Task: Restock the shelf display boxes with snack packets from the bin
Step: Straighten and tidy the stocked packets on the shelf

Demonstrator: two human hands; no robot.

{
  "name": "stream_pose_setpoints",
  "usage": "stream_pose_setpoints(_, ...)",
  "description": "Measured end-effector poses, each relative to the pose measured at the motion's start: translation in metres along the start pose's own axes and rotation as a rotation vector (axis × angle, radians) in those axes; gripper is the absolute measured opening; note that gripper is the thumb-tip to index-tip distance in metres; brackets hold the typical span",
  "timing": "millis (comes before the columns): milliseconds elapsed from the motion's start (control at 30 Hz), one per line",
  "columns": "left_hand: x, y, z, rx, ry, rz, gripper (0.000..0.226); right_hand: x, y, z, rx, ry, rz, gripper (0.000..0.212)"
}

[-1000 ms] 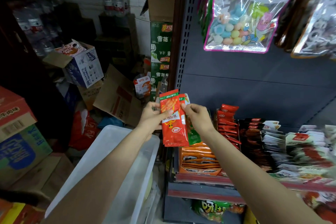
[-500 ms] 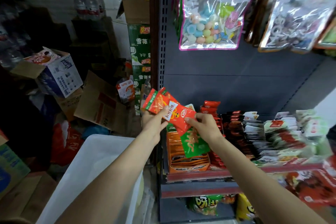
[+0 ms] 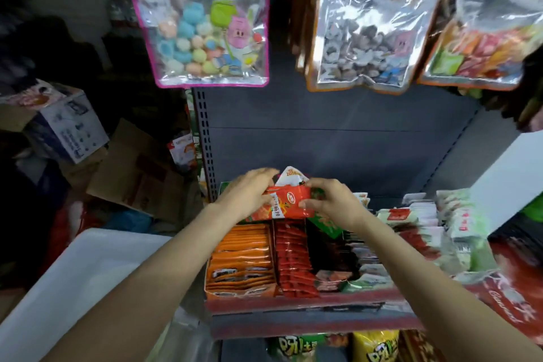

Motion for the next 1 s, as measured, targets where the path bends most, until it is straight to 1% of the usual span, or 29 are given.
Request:
stream_pose_setpoints(67, -0.005, 0.004, -0.001, 0.076, -0.024, -0.027, 0.056, 0.013, 0.003, -0.010, 0.002, 0.129, 0.059, 0.034)
stream_pose_setpoints(133, -0.009, 0.004, 0.005, 0.156, -0.093, -0.053, 0.046, 0.026, 0.006, -0.019, -0.009, 0.258, 0.077, 0.048)
stream_pose_setpoints(233, -0.009, 0.001, 0.015, 0.253, -0.274, -0.175, 0.024, 0.040, 0.009, -0.033, -0.015, 0.412, -0.028, 0.071)
stream_pose_setpoints(300, -0.008, 0.000, 0.015, 0.361, -0.521, -0.242, 0.020, 0.042, 0.012, -0.040, -0.054, 0.526, -0.121, 0.086)
stream_pose_setpoints(333, -0.008, 0.000, 0.012, 0.407, -0.670, -0.271, 0.020, 0.042, 0.014, -0.042, -0.094, 0.591, -0.171, 0.089)
stream_pose_setpoints(367, -0.008, 0.003, 0.011, 0.447, -0.783, -0.302, 0.020, 0.042, 0.015, -0.042, -0.135, 0.650, -0.226, 0.089)
stream_pose_setpoints(400, -0.009, 0.006, 0.009, 0.468, -0.839, -0.337, 0.021, 0.043, 0.016, -0.041, -0.159, 0.697, -0.284, 0.081)
stream_pose_setpoints(467, -0.009, 0.017, 0.007, 0.474, -0.903, -0.387, 0.021, 0.044, 0.021, -0.042, -0.168, 0.712, -0.369, 0.049)
stream_pose_setpoints(500, -0.010, 0.024, 0.005, 0.468, -0.952, -0.395, 0.022, 0.044, 0.023, -0.041, -0.167, 0.711, -0.389, 0.036)
stream_pose_setpoints(533, -0.012, 0.030, 0.004, 0.462, -0.993, -0.389, 0.024, 0.043, 0.025, -0.041, -0.167, 0.726, -0.404, 0.030)
stream_pose_setpoints(600, -0.018, 0.044, 0.001, 0.446, -1.016, -0.360, 0.027, 0.043, 0.028, -0.039, -0.174, 0.771, -0.437, 0.026)
stream_pose_setpoints(700, -0.025, 0.060, -0.001, 0.438, -1.004, -0.308, 0.026, 0.043, 0.029, -0.035, -0.185, 0.813, -0.473, 0.026)
stream_pose_setpoints(767, -0.022, 0.069, 0.002, 0.448, -1.016, -0.361, 0.025, 0.044, 0.029, -0.036, -0.188, 0.822, -0.491, 0.029)
stream_pose_setpoints(833, -0.018, 0.075, 0.008, 0.431, -1.059, -0.448, 0.021, 0.045, 0.028, -0.038, -0.196, 0.825, -0.513, 0.028)
stream_pose_setpoints(900, -0.018, 0.081, 0.014, 0.410, -0.987, -0.500, 0.022, 0.045, 0.028, -0.040, -0.206, 0.832, -0.539, 0.027)
stream_pose_setpoints(933, -0.022, 0.084, 0.016, 0.400, -0.941, -0.479, 0.023, 0.045, 0.028, -0.041, -0.211, 0.835, -0.542, 0.027)
stream_pose_setpoints(1000, -0.031, 0.085, 0.018, 0.360, -0.880, -0.356, 0.022, 0.043, 0.028, -0.040, -0.219, 0.839, -0.542, 0.027)
Point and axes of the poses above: each hand's wrist, its own y-axis towards the middle knuckle, its own x-axis out of the back of the hand, z = x × y, the point moved 2 cm from there along y, towards the middle knuckle, and after that the axes turned 5 degrees about x, right-handed, at the moved point
